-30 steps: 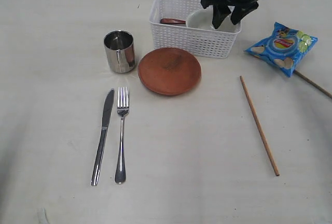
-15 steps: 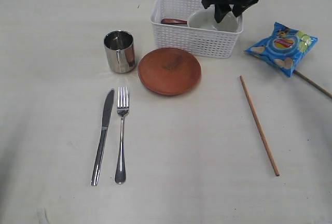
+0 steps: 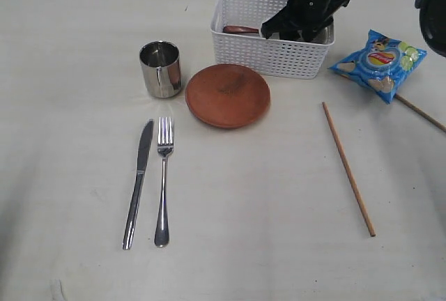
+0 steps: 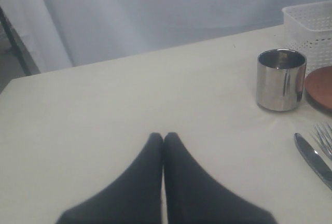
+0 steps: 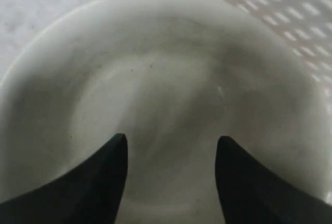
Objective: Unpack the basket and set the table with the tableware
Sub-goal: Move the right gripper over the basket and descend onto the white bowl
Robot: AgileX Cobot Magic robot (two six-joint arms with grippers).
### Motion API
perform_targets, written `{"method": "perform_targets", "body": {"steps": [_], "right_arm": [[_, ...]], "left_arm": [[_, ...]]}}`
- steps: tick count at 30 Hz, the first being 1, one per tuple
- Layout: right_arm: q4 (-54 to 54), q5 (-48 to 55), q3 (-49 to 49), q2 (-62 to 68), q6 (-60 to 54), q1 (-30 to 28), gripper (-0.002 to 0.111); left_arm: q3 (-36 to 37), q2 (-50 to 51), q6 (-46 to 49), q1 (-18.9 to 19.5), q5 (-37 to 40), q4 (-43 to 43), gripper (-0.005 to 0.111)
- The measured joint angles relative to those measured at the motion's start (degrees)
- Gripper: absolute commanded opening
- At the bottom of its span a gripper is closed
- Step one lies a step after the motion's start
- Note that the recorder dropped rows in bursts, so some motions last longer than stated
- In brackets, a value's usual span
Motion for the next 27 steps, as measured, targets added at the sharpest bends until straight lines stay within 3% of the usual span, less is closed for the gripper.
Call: {"method": "perform_targets", "body": {"steps": [6,14,17,22,27], "right_arm": [[1.3,0.4,0.0,0.0,0.5,0.0,-0.001],[18.3,0.4,-0.2,0.0,-9.8,0.0,0.000],[21.6,0.6,-2.2,-0.7,-11.0,0.0,0.009],[22.8,3.1,-6.7,-1.9,-9.9,0.0,0.050],[16.3,6.4,-10.5,-2.0,-3.5,0.0,0.055]], "left_arm": [[0.0,0.0,0.0,0.0,0.0,0.0,0.000],[0.0,0.0,0.0,0.0,0.0,0.0,0.000],[0.0,0.0,0.0,0.0,0.0,0.0,0.000],[0.0,0.0,0.0,0.0,0.0,0.0,0.000],[0.0,0.0,0.0,0.0,0.0,0.0,0.000]]}}
